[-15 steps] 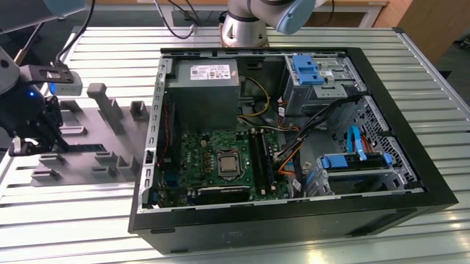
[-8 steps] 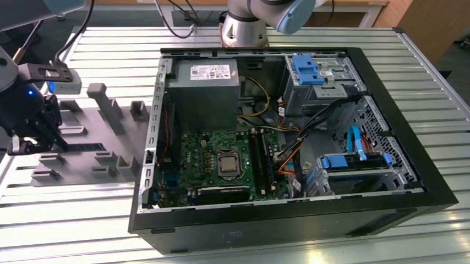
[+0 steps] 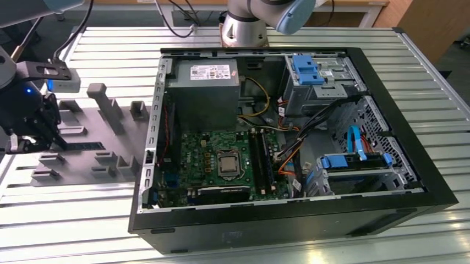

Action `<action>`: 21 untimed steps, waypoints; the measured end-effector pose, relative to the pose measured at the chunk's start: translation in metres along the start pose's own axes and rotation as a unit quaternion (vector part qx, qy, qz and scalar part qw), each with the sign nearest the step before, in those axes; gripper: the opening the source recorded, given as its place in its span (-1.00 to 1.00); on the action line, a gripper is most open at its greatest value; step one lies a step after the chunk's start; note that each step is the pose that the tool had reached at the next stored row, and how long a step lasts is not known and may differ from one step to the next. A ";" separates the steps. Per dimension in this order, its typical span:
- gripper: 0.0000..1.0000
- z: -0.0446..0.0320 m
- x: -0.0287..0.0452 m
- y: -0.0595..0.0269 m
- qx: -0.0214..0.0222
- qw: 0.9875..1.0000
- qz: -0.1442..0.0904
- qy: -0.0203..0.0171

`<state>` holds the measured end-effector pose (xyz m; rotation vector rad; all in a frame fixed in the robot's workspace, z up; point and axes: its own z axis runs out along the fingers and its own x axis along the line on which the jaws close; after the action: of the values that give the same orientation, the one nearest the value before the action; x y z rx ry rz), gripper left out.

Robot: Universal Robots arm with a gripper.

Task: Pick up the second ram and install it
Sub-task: 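Pick up the second ram and move it above second insertion slot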

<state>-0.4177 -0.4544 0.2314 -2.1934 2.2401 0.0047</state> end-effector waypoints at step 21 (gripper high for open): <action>-0.72 -0.0131 -0.0002 0.0000 0.000 1.000 0.000 0.000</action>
<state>-0.4177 -0.4543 0.2444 -2.1932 2.2401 0.0046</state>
